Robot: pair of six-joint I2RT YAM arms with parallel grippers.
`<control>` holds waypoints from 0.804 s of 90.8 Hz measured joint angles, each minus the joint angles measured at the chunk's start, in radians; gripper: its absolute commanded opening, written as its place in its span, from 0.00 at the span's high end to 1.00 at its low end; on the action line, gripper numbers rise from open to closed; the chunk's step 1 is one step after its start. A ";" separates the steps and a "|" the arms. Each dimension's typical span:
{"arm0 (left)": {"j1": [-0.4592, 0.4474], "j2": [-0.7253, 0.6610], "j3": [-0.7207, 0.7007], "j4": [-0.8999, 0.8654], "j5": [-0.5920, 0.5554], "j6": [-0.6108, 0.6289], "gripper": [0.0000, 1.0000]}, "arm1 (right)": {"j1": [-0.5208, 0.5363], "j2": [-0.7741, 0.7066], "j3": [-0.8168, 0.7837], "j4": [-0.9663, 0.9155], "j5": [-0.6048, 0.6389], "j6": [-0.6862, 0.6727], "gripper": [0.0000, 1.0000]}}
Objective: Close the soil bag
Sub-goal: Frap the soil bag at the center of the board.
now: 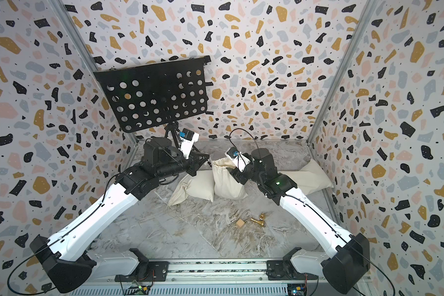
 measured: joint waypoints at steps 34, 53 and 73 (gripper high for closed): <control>0.000 0.016 0.026 -0.038 0.038 -0.019 1.00 | 0.121 0.031 0.020 0.128 -0.040 -0.016 0.33; 0.000 0.016 0.035 -0.045 0.046 -0.032 1.00 | 0.142 0.089 0.069 0.134 -0.007 -0.018 0.65; 0.000 -0.002 0.035 -0.070 0.063 -0.041 1.00 | 0.146 0.129 0.076 0.159 0.076 -0.045 0.93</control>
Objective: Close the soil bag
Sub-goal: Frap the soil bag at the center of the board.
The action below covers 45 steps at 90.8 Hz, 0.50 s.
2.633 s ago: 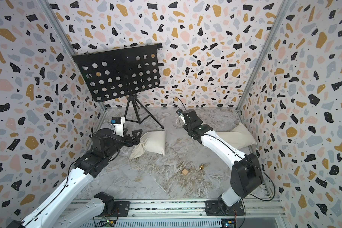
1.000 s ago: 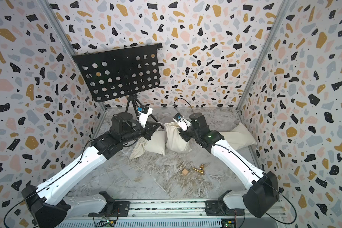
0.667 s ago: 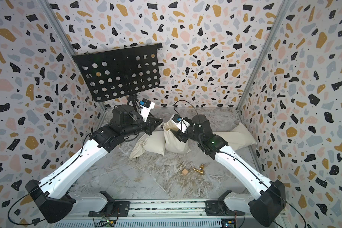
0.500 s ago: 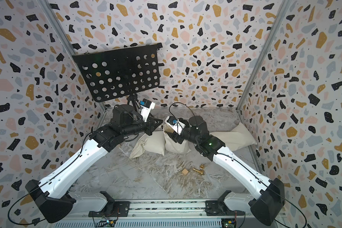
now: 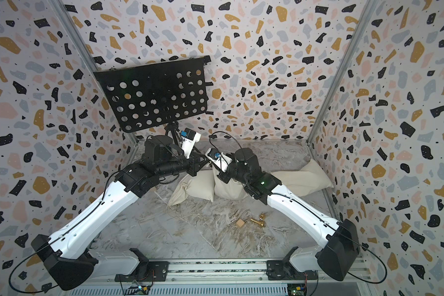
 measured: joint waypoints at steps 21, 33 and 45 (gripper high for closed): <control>0.049 -0.063 -0.031 -0.026 -0.027 -0.051 1.00 | -0.027 0.014 -0.052 0.104 0.031 0.008 0.91; 0.137 -0.129 -0.029 -0.024 -0.013 -0.090 1.00 | -0.138 0.008 -0.161 0.161 0.056 0.029 0.86; 0.200 -0.125 -0.020 -0.051 0.036 -0.133 1.00 | -0.175 0.047 -0.170 0.201 0.058 0.030 0.86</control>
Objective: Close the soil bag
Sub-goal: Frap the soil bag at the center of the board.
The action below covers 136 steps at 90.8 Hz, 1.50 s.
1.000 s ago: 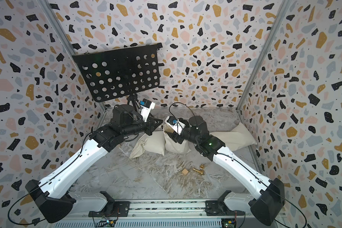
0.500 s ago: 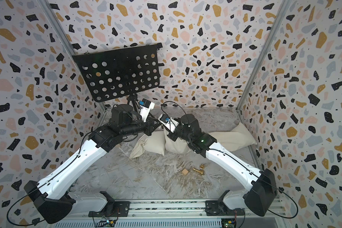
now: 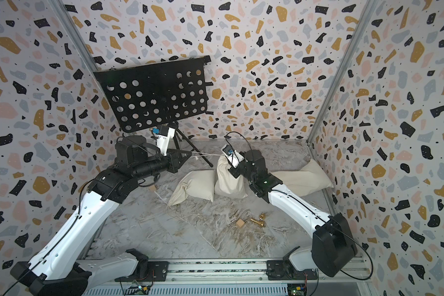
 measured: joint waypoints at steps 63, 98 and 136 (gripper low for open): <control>0.087 0.039 -0.081 0.315 0.142 -0.202 1.00 | 0.167 -0.082 0.132 -0.285 -0.011 0.017 0.30; 0.087 0.007 -0.081 0.322 0.141 -0.200 1.00 | 0.213 0.067 0.309 -0.362 0.143 0.011 0.85; 0.211 -0.018 -0.041 0.017 0.294 -0.169 1.00 | 0.085 -0.031 0.177 -0.291 0.106 -0.061 0.93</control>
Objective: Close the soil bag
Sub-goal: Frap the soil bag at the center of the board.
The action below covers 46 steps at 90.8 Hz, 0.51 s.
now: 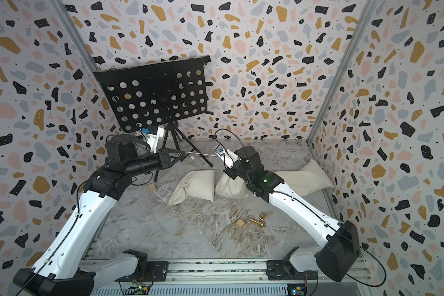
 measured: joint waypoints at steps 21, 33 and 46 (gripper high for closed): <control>0.179 0.045 0.101 -0.057 0.124 -0.082 1.00 | -0.080 0.145 0.109 0.078 -0.131 -0.002 0.89; 0.190 0.063 0.165 -0.057 0.138 -0.111 1.00 | -0.114 0.158 0.169 0.036 -0.138 -0.014 0.87; 0.369 0.011 0.258 0.042 -0.003 -0.122 1.00 | -0.372 0.188 0.187 -0.133 0.163 -0.015 0.86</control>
